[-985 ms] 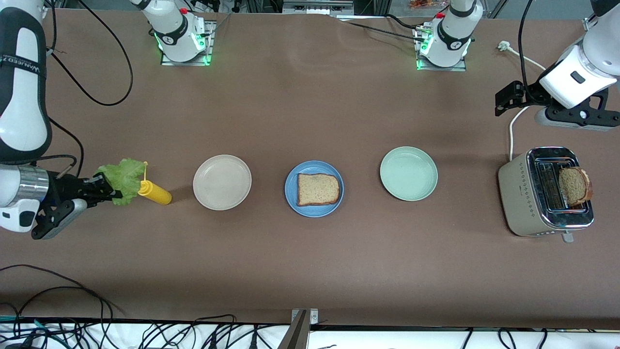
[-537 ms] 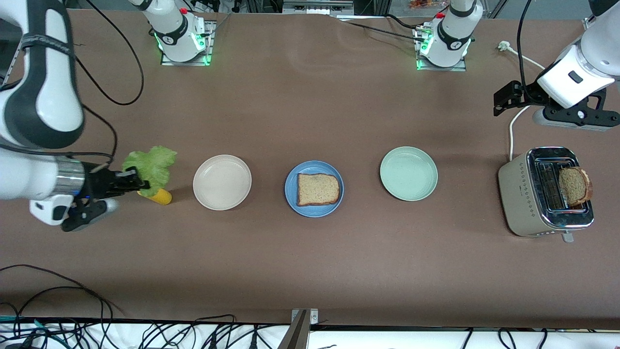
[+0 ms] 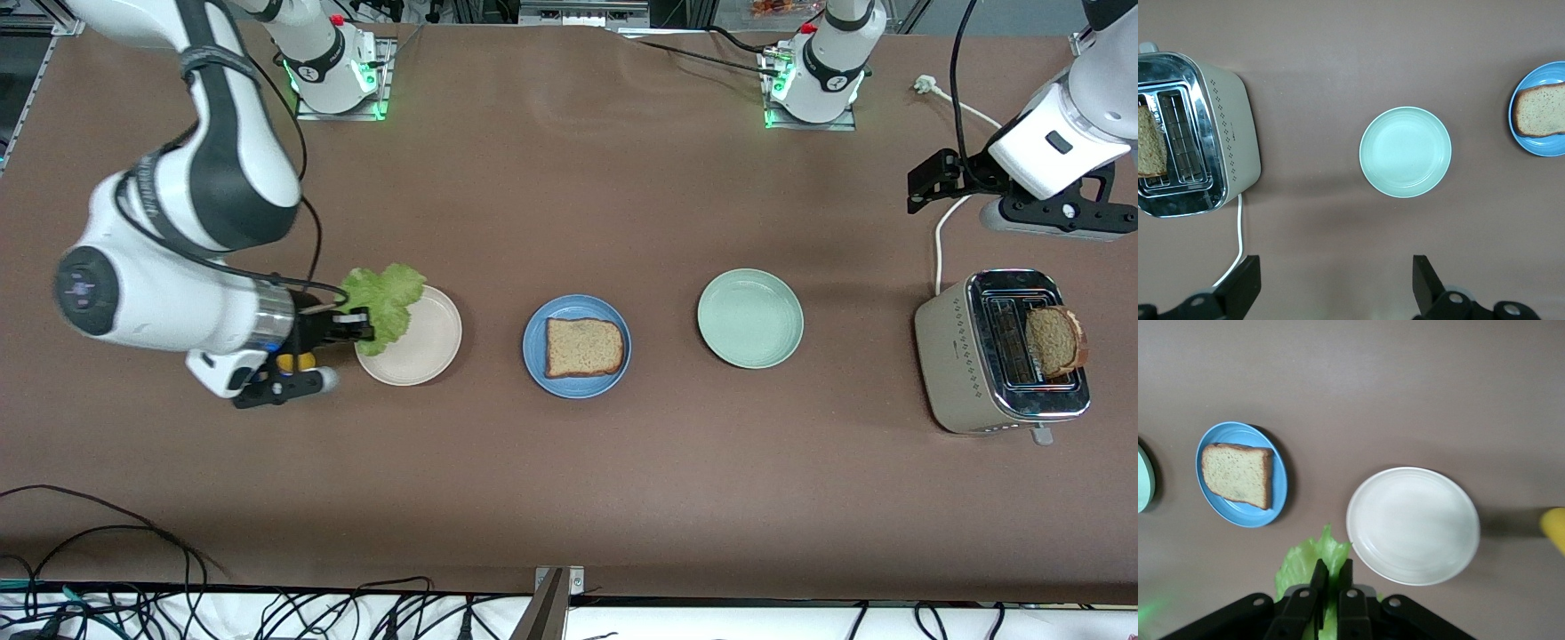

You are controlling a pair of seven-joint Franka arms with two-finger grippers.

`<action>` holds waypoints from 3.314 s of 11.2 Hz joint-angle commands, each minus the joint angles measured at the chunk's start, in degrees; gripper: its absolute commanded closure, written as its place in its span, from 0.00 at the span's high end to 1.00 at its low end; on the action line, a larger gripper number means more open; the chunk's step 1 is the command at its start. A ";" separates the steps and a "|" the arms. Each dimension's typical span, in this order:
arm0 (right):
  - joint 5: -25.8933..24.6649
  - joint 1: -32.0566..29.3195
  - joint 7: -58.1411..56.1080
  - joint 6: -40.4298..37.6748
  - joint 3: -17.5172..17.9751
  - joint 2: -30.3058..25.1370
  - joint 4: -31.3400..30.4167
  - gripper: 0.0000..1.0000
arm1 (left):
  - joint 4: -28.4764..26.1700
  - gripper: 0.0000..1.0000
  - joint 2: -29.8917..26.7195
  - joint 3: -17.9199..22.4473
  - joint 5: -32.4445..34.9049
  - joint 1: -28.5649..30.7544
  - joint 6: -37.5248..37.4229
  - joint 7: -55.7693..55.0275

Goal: Make sandwich in blue plate with both arms
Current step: 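Carry the lettuce leaf with the right gripper over the blue plate, then lower the lettuce onto the bread, open the right gripper, withdraw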

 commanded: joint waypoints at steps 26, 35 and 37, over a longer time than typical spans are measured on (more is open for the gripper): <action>-9.14 28.05 51.00 39.80 -7.19 24.05 7.12 1.00 | 1.32 1.00 1.20 0.34 -3.88 0.57 -0.02 0.37; -15.22 27.61 37.65 37.98 -7.98 22.91 3.43 1.00 | 1.32 1.00 1.47 0.43 -3.88 0.65 0.77 0.37; -15.22 27.61 35.81 35.00 -7.98 21.77 3.51 1.00 | 1.32 1.00 1.47 0.43 -3.88 0.57 0.77 0.37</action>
